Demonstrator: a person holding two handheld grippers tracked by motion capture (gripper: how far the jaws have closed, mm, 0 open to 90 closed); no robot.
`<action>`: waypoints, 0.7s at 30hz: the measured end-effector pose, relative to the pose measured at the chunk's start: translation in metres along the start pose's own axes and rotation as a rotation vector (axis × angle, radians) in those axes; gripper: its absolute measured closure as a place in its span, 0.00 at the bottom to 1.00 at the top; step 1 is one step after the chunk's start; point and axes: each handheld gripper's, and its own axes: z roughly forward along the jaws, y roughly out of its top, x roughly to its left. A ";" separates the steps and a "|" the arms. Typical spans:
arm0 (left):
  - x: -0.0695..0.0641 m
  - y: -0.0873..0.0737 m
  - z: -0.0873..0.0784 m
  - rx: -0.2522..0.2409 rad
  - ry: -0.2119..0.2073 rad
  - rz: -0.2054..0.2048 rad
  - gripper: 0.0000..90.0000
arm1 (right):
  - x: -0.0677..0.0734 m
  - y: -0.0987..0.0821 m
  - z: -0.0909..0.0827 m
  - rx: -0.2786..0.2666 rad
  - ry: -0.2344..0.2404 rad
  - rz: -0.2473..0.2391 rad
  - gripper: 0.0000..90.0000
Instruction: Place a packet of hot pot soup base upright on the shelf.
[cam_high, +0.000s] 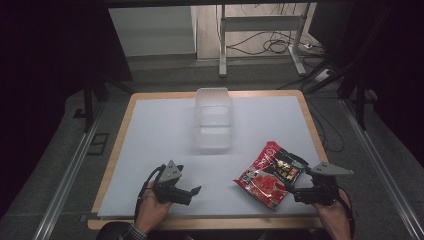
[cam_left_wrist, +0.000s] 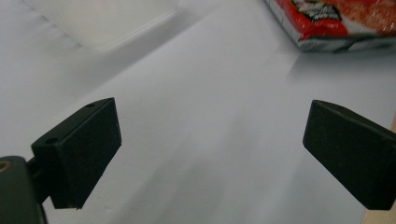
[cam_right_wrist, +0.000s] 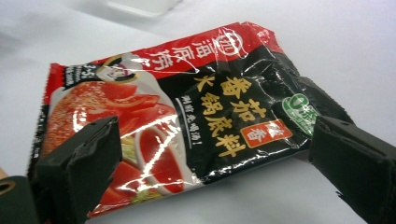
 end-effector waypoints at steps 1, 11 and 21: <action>0.000 0.000 0.000 0.000 0.000 0.000 0.04 | 0.000 0.000 0.000 0.000 0.000 0.000 0.03; -0.002 0.000 0.003 0.017 0.024 0.006 0.02 | -0.003 -0.002 0.001 -0.004 0.002 -0.017 0.02; -0.001 0.001 0.005 0.034 0.028 -0.009 0.03 | -0.006 -0.003 0.003 0.005 0.004 -0.022 0.02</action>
